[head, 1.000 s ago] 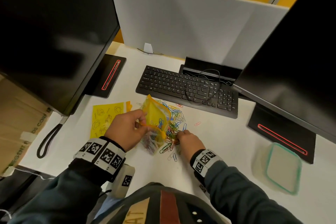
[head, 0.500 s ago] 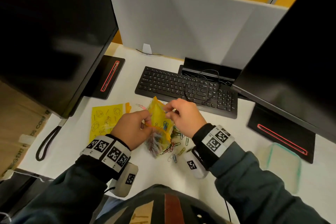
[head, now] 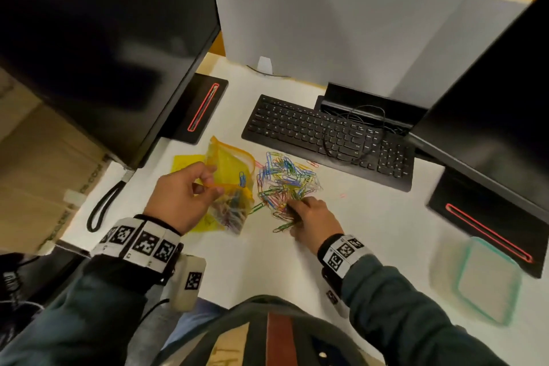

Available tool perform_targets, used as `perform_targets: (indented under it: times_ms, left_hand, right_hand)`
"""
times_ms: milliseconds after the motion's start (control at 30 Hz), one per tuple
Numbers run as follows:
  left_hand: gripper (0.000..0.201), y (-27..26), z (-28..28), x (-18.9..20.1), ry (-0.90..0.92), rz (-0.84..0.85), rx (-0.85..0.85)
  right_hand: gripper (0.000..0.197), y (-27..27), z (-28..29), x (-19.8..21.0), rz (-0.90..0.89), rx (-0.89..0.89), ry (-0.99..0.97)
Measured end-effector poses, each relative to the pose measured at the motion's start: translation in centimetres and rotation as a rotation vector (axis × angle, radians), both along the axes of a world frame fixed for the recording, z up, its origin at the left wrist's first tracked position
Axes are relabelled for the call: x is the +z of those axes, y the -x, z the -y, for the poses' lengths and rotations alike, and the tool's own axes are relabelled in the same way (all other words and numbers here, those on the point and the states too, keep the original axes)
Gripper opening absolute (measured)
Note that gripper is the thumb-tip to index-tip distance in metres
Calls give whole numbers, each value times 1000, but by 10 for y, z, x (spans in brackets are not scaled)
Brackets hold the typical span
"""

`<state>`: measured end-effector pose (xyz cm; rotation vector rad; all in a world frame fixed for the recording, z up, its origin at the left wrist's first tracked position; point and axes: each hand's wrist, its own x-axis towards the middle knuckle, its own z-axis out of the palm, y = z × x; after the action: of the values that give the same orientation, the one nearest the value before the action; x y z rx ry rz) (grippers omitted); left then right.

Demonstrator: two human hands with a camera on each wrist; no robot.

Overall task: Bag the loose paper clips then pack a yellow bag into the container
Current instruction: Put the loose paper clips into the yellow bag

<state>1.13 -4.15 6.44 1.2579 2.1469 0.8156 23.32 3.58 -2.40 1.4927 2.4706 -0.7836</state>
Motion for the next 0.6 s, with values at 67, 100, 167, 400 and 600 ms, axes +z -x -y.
perform_targets:
  times_ms: [67,100,167,400,600]
  left_hand:
    - [20,0,3,-2,5,18,12]
    - [20,0,5,-4,5,27,16]
    - [21,-1,7,-6,8,43,16]
    - [20,-10,5,-7,12,73,-38]
    - [22,-18,-5,-2,-6,52,-93]
  right_hand:
    - [43,8,-1,-3,-22,30,-54]
    - [39,10,-2,-3,-16,42,-62]
    - [40,11,-6,-2,-10,53,-71]
    - [37,-1,-12,3,-123,-109,-51]
    - [23,-13,-14,18,-225,-273,-49]
